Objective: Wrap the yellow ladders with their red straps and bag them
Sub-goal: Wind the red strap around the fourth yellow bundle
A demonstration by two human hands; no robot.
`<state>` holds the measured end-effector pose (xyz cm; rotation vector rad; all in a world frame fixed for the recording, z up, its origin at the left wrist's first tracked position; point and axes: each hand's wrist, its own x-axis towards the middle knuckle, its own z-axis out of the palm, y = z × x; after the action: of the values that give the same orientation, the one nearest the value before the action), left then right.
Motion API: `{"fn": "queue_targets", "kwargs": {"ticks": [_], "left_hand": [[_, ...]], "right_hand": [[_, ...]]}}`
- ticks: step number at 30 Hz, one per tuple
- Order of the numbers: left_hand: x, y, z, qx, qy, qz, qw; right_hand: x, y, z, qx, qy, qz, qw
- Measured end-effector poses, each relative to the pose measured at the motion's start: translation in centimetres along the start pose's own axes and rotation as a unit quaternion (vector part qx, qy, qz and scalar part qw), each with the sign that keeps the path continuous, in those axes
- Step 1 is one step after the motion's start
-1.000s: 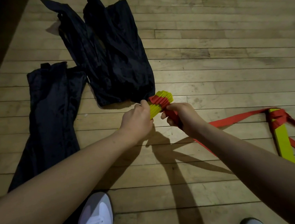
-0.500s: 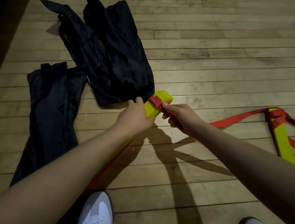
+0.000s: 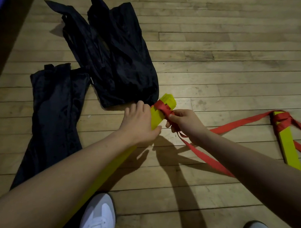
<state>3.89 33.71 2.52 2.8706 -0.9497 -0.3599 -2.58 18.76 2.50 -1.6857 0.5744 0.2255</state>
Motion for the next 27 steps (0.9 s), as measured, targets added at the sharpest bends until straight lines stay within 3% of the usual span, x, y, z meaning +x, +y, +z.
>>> {"fn": "queue_targets", "kwargs": {"ticks": [3,6,16,18,23,25,27], "left_hand": [[-0.6,-0.3,-0.3,-0.083,-0.011,0.015,0.996],[-1.3,-0.1,-0.8,-0.212,-0.047,-0.033,0.976],[-1.4,0.5,-0.6,-0.133,0.025,-0.100,0.986],[-1.3,0.7,-0.7,-0.134,-0.001,-0.101,0.986],[-1.2,1.3,-1.2,-0.145,-0.151,-0.098,0.973],[-1.1,1.0,-1.4,-0.134,-0.120,-0.097,0.979],[-1.2,0.7,-1.3,-0.085,-0.043,-0.084,0.992]], "right_hand": [[-0.1,0.2,-0.3,0.015,-0.001,-0.005,1.000],[-0.2,-0.3,-0.5,0.006,-0.008,-0.018,1.000],[-1.6,-1.0,0.8,-0.021,-0.090,-0.034,0.995],[-1.6,-1.2,0.8,-0.031,-0.086,-0.047,0.995],[-1.6,-0.9,0.2,-0.010,-0.057,-0.034,0.998],[-1.6,-0.7,-0.1,0.008,-0.050,-0.027,0.998],[-1.5,-0.7,-0.4,0.014,-0.039,-0.028,0.999]]}}
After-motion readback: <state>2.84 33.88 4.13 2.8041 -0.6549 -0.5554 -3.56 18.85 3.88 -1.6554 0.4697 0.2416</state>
